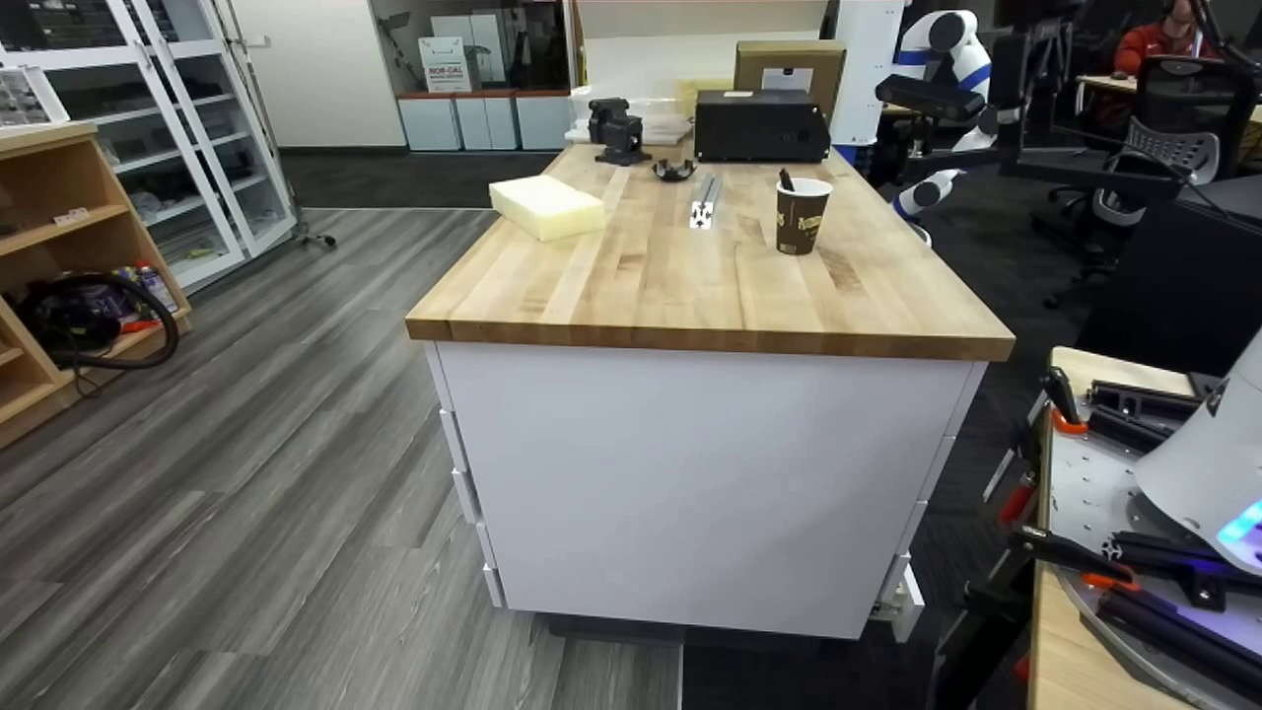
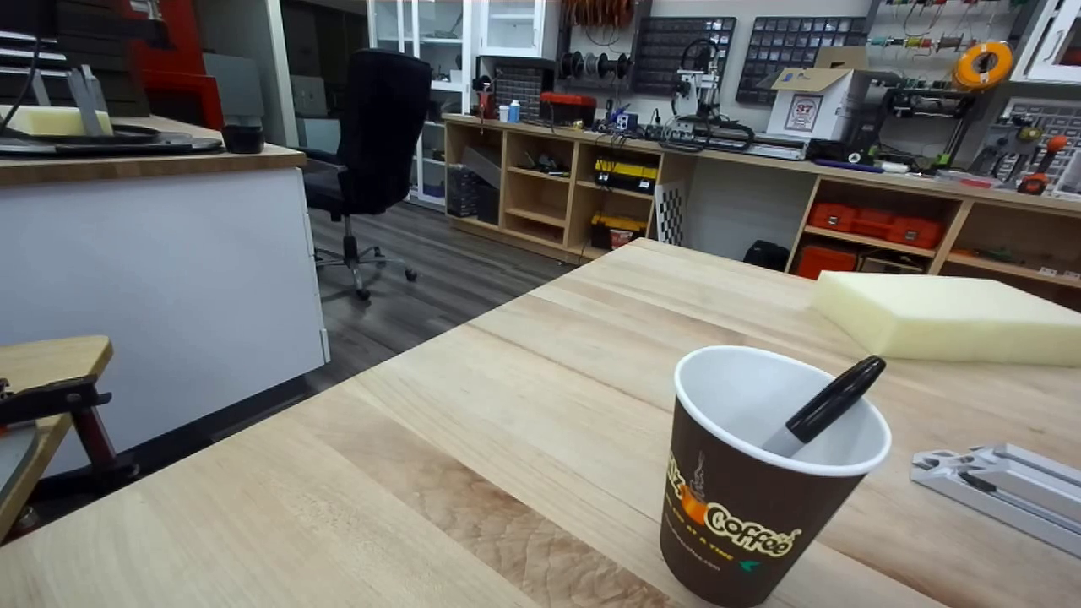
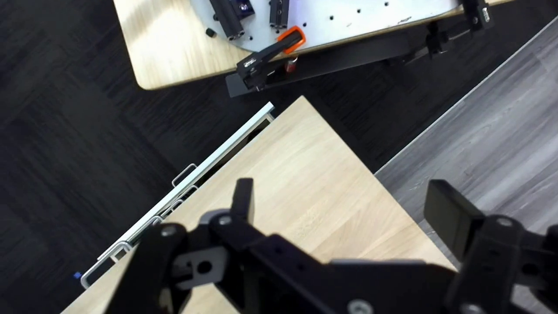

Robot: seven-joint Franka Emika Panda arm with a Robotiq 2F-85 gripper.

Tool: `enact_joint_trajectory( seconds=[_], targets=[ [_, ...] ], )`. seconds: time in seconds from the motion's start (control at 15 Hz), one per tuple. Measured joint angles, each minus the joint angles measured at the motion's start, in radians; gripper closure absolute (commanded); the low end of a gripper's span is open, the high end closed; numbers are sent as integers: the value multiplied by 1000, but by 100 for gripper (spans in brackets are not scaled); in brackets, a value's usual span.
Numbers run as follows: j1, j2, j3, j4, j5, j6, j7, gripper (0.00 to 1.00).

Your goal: Take the pen out of the brown coffee cup

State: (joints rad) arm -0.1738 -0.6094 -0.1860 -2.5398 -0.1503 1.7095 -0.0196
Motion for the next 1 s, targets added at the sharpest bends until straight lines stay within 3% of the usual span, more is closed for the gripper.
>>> enact_joint_trajectory(
  seconds=[0.4, 1.0],
  targets=[
    [4, 180, 4, 145, -1, 63, -39, 0],
    [4, 353, -1, 321, -43, 188, -98, 0]
  ],
)
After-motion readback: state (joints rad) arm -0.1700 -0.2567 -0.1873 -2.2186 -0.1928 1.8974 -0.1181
